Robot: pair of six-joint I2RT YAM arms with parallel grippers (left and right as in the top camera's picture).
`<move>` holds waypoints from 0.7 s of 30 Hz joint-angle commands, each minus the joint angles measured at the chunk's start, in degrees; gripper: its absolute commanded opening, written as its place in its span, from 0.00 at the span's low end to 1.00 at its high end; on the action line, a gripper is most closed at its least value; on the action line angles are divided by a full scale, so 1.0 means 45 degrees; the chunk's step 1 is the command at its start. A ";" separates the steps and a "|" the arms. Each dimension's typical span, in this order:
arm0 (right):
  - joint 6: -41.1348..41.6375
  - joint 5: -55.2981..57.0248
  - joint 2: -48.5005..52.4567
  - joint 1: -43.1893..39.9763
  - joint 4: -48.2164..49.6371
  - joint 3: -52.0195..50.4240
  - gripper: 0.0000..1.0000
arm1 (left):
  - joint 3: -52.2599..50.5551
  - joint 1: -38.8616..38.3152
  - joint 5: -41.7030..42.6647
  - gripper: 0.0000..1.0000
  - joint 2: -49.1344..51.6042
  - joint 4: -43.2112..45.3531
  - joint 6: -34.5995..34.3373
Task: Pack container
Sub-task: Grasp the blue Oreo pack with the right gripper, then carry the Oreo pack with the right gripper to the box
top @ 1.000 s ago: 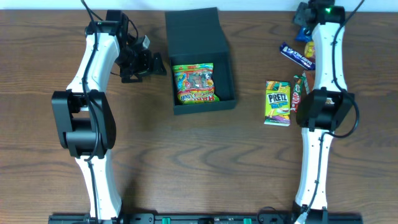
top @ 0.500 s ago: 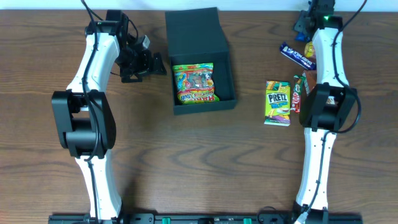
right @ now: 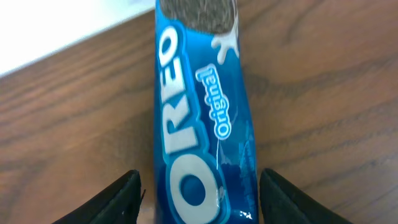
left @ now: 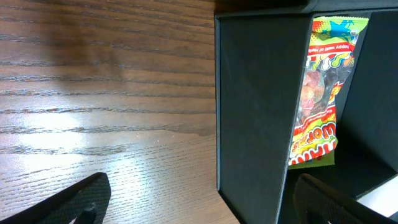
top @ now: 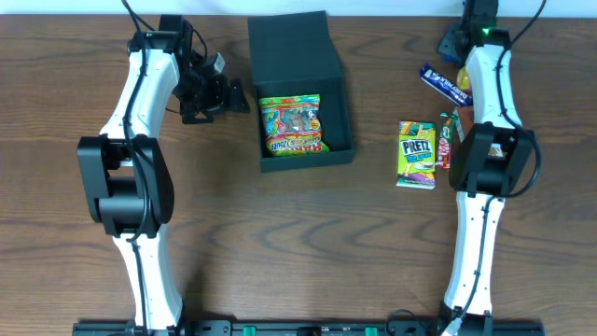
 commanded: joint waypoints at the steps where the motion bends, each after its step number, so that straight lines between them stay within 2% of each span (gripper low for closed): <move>1: -0.0063 -0.0044 -0.0102 0.0044 -0.0087 -0.0369 0.60 | 0.0233 -0.0015 -0.0087 0.95 -0.0291 -0.0126 0.0296; 4: -0.0063 -0.0029 -0.0102 0.0044 -0.0019 -0.0369 0.58 | 0.0233 -0.0015 -0.0087 0.95 -0.0291 -0.0175 0.0296; 15: -0.0053 -0.0005 -0.0107 0.0146 -0.0063 -0.0287 0.40 | 0.0233 -0.0015 -0.0087 0.95 -0.0291 -0.0204 0.0291; 21: -0.0068 0.0000 -0.0214 0.0539 -0.0510 0.1005 0.31 | 0.0233 -0.0015 -0.0087 0.95 -0.0291 -0.0199 0.0291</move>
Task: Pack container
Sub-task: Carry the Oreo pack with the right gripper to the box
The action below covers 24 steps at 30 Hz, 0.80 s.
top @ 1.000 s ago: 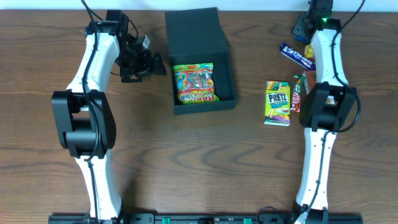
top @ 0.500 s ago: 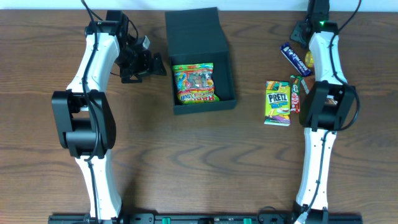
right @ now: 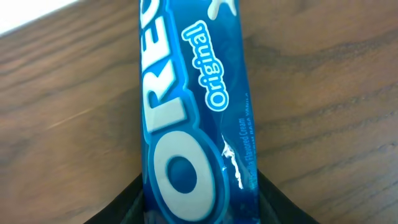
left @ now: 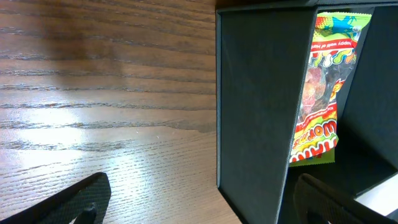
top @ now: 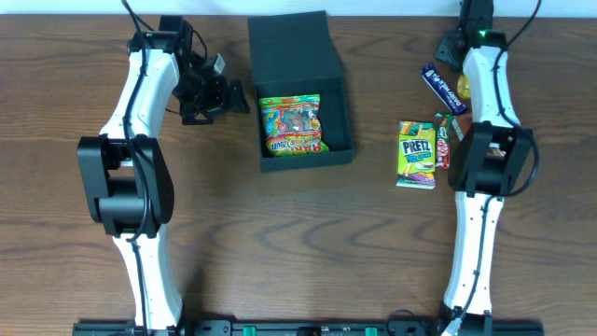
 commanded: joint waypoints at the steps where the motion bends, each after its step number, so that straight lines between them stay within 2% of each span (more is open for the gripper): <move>1: -0.0073 0.0034 -0.0301 0.0495 -0.0155 0.1302 0.29 | 0.0233 -0.0015 -0.0087 0.96 -0.0291 -0.0058 0.0291; 10: -0.0962 0.0029 -0.1355 0.1783 -0.2195 0.3769 0.25 | 0.0233 -0.0015 -0.0228 0.95 -0.0291 -0.0044 0.0291; 24: -0.0908 -0.1117 -0.4945 0.4605 -0.5255 0.3803 0.17 | 0.0233 0.0160 -0.1137 0.96 -0.0291 -0.0005 0.0622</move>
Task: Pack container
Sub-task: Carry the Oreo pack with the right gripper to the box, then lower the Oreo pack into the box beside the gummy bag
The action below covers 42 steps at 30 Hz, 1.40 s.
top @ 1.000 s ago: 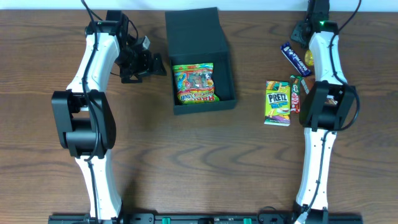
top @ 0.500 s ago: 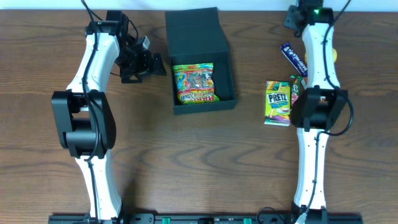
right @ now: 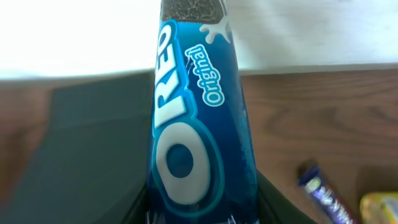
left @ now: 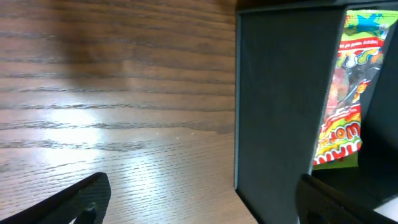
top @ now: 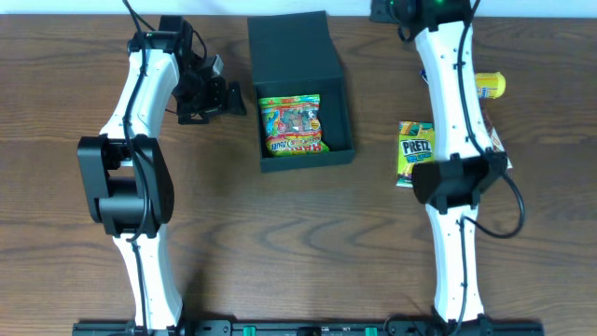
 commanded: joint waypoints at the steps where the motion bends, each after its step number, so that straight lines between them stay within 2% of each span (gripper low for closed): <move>1: -0.0165 -0.0238 -0.1467 0.0466 -0.0243 0.0335 0.17 | 0.0233 0.0214 -0.0316 0.95 -0.0291 -0.0019 0.0311; 6: -0.0306 -0.0248 -0.4459 0.0835 -0.0797 -0.1666 0.15 | 0.0233 0.0656 -0.0219 0.95 -0.0291 -0.0102 0.0651; 9: -0.0306 -0.0811 -0.6591 0.0962 -0.0670 -0.5299 0.13 | 0.0233 0.0714 -0.0223 0.96 -0.0291 -0.0102 0.0991; 11: -0.0306 -0.1316 -0.8126 0.0976 -0.0350 -0.8650 0.12 | 0.0233 0.0709 -0.0219 0.95 -0.0291 -0.0097 0.1073; 13: -0.0146 -0.1530 -0.8888 0.1287 -0.0136 -1.0899 0.11 | 0.0233 0.0709 -0.0219 0.95 -0.0291 -0.0102 0.1069; 15: 0.0053 -0.1681 -0.8952 0.1889 0.0146 -1.1778 0.08 | 0.0233 0.0709 -0.0219 0.95 -0.0291 -0.0141 0.1069; 20: 0.2123 -0.1530 -0.8723 0.3157 0.1049 -1.3546 0.08 | 0.0233 0.0709 -0.0219 0.96 -0.0291 -0.0141 0.1069; 26: 0.4114 -0.1496 -0.8650 0.3808 0.2385 -1.5659 0.06 | 0.0233 0.0709 -0.0223 0.95 -0.0291 -0.0141 0.1078; 31: 0.5309 -0.0180 -0.8650 0.3852 0.2788 -1.6242 0.05 | 0.0233 0.0714 -0.0223 0.96 -0.0291 -0.0102 0.1185; 34: 0.5377 0.0049 -0.8650 0.3852 0.2963 -1.6378 0.07 | 0.0233 0.0714 -0.0223 0.95 -0.0291 -0.0049 0.1209; 35: 0.5372 0.0058 -0.8650 0.3871 0.3079 -1.6422 0.10 | 0.0233 0.0714 -0.0223 0.96 -0.0291 -0.0044 0.1209; 37: 0.5367 0.0107 -0.8612 0.3900 0.3269 -1.6446 0.46 | 0.0233 0.0714 -0.0223 0.95 -0.0291 -0.0034 0.1209; 38: 0.5367 0.0330 -0.8607 0.3900 0.3293 -1.6446 0.57 | 0.0233 0.0714 -0.0223 0.95 -0.0291 -0.0039 0.1209; 40: 0.5367 0.0889 -0.8612 0.3900 0.3313 -1.6441 0.72 | 0.0233 0.0714 -0.0223 0.95 -0.0291 -0.0039 0.1209; 42: 0.5362 0.1190 -0.8616 0.3842 0.3400 -1.6417 0.83 | 0.0233 0.0709 -0.0223 0.95 -0.0291 -0.0039 0.1209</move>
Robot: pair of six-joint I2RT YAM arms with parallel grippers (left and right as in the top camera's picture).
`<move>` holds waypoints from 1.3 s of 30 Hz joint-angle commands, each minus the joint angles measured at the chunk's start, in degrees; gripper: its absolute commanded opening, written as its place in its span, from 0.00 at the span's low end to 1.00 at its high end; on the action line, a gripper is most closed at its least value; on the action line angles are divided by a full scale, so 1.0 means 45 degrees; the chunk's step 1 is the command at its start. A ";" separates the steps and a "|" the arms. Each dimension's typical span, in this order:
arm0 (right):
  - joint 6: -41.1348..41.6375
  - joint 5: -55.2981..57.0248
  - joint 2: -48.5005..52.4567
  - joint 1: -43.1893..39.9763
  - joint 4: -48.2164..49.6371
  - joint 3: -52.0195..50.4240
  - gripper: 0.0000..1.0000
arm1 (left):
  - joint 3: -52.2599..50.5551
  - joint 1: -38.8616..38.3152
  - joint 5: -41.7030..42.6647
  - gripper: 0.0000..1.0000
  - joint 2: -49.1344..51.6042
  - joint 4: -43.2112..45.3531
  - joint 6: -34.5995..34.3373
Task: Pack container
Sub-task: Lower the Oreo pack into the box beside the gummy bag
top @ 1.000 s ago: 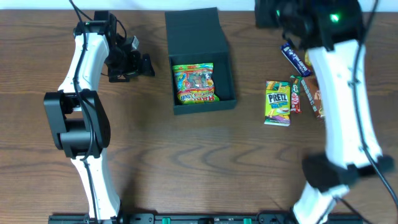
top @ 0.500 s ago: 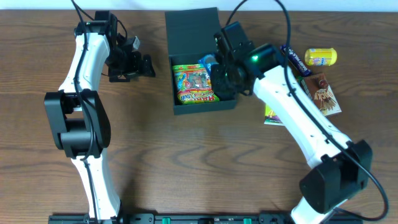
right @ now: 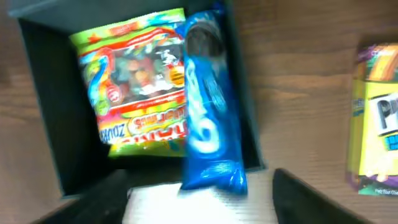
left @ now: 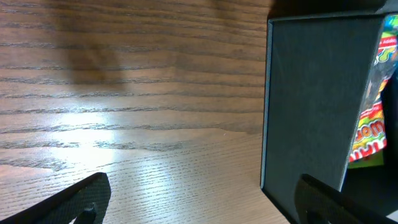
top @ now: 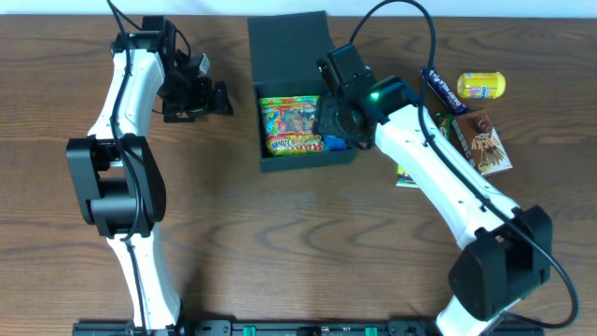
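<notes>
The black box (top: 289,51) stands open at the table's back middle, with a gummy worm bag (top: 291,126) lying in it. A blue Oreo pack (right: 208,127) lies along the box's right side beside the bag (right: 140,106), its lower end up on the front wall. My right gripper (right: 205,202) hovers over the box with its fingers wide apart, touching nothing; the overhead view shows the gripper (top: 338,121) above the Oreo pack (top: 336,144). My left gripper (left: 199,208) is open and empty, just left of the box wall (left: 311,106).
A yellow Pretz box (right: 379,124) lies right of the black box, half under my right arm in the overhead view. Further right are a dark purple bar (top: 438,89), a yellow capsule (top: 480,86) and a brown packet (top: 485,140).
My right gripper was shut on the Oreo pack at the back edge of the table. Now it is open over the box and the pack lies inside. The left gripper has shifted slightly left.
My right gripper stood open around the Oreo pack on the table at the back right. Then it was shut on the pack, then held it up near the box's far edge. Now the pack lies in the box beside the gummy bag, let go.
</notes>
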 commanded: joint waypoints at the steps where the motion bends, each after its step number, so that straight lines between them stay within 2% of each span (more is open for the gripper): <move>1: 0.0087 0.0962 -0.0063 0.0024 0.0087 0.0010 0.85 | 0.0233 -0.0005 -0.0034 0.95 -0.0291 -0.0029 0.0228; 4: -0.0044 0.1190 -0.0078 -0.0097 0.0044 0.0325 0.87 | 0.0233 -0.0005 -0.0034 0.95 -0.0291 -0.0029 0.0228; 5: -0.0398 0.1224 -0.0087 -0.0117 0.0015 0.0583 0.84 | 0.0233 -0.0005 -0.0034 0.95 -0.0291 -0.0029 0.0228; 6: -0.0767 0.1219 -0.0112 -0.0117 -0.0053 0.0787 0.75 | 0.0233 -0.0005 -0.0034 0.95 -0.0291 -0.0034 0.0228; 7: -0.1287 0.1175 -0.0117 -0.0112 -0.0160 0.0957 0.54 | 0.0233 -0.0005 -0.0034 0.95 -0.0291 -0.0034 0.0228; 8: -0.1719 0.0971 -0.0117 -0.0092 -0.0418 0.1039 0.21 | 0.0233 -0.0005 -0.0034 0.95 -0.0291 -0.0034 0.0228; 10: -0.1991 0.0296 -0.0107 -0.0083 -0.0894 0.1015 0.01 | 0.0233 -0.0005 -0.0034 0.95 -0.0291 -0.0039 0.0228; 12: -0.2467 -0.0636 -0.0005 -0.0044 -0.1243 0.0782 0.01 | 0.0233 -0.0005 -0.0034 0.95 -0.0291 -0.0034 0.0228; 16: -0.2584 -0.0869 0.0209 -0.0024 -0.1112 -0.0141 0.01 | 0.0233 -0.0005 -0.0034 0.95 -0.0291 -0.0019 0.0228; 24: -0.2584 -0.1263 0.1010 -0.0039 0.0505 -0.1671 0.01 | 0.0233 -0.0005 -0.0034 0.95 -0.0291 -0.0034 0.0228; 30: -0.2584 -0.1166 0.2098 -0.0044 0.0767 -0.1753 0.01 | 0.0233 -0.0005 -0.0034 0.95 -0.0291 -0.0044 0.0228; 39: -0.2579 -0.1083 0.2205 -0.0121 0.1214 -0.1462 0.01 | 0.0233 -0.0005 -0.0034 0.95 -0.0291 -0.0078 0.0228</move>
